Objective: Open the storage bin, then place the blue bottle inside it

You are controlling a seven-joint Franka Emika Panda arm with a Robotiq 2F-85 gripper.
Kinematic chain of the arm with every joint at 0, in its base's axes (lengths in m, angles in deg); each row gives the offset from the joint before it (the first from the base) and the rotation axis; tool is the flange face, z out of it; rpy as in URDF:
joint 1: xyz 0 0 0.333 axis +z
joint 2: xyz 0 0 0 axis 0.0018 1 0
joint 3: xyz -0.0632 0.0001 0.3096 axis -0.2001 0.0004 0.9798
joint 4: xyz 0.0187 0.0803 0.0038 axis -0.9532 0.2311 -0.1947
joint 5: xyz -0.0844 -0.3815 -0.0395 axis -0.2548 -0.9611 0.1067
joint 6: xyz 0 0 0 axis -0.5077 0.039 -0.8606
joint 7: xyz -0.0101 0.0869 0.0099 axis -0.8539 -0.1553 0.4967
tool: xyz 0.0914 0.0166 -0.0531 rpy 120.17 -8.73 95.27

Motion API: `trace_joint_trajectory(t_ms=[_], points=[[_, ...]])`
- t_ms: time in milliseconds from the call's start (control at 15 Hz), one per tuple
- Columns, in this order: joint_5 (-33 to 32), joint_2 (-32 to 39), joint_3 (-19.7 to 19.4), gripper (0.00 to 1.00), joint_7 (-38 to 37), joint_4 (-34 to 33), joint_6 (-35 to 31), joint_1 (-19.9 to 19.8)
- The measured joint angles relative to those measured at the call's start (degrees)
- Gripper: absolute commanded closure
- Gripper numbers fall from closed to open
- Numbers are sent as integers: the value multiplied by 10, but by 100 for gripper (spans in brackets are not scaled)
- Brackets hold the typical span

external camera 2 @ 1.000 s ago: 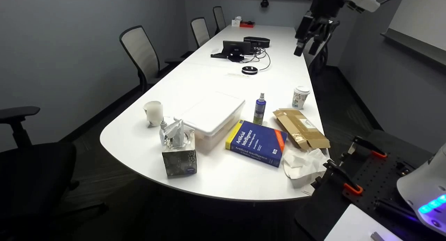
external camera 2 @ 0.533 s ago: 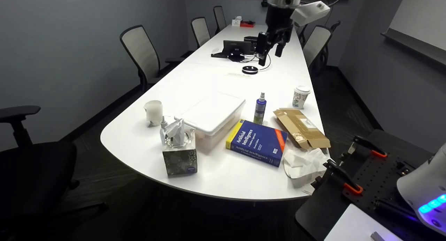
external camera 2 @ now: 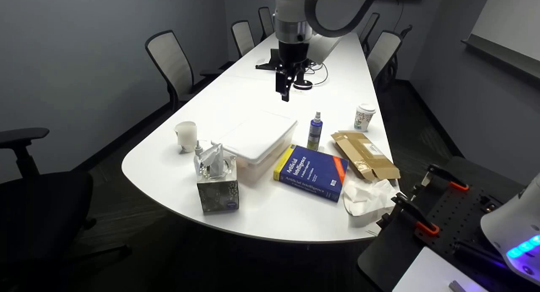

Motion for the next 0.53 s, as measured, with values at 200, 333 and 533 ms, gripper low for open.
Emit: trace_joint_trajectory(t_ms=[200, 333, 533], points=[[-6, 67, -9, 0, 1, -56, 0, 27], [-6, 106, -15, 0, 6, -90, 0, 43], [-6, 159, -25, 0, 25, -136, -2, 60]])
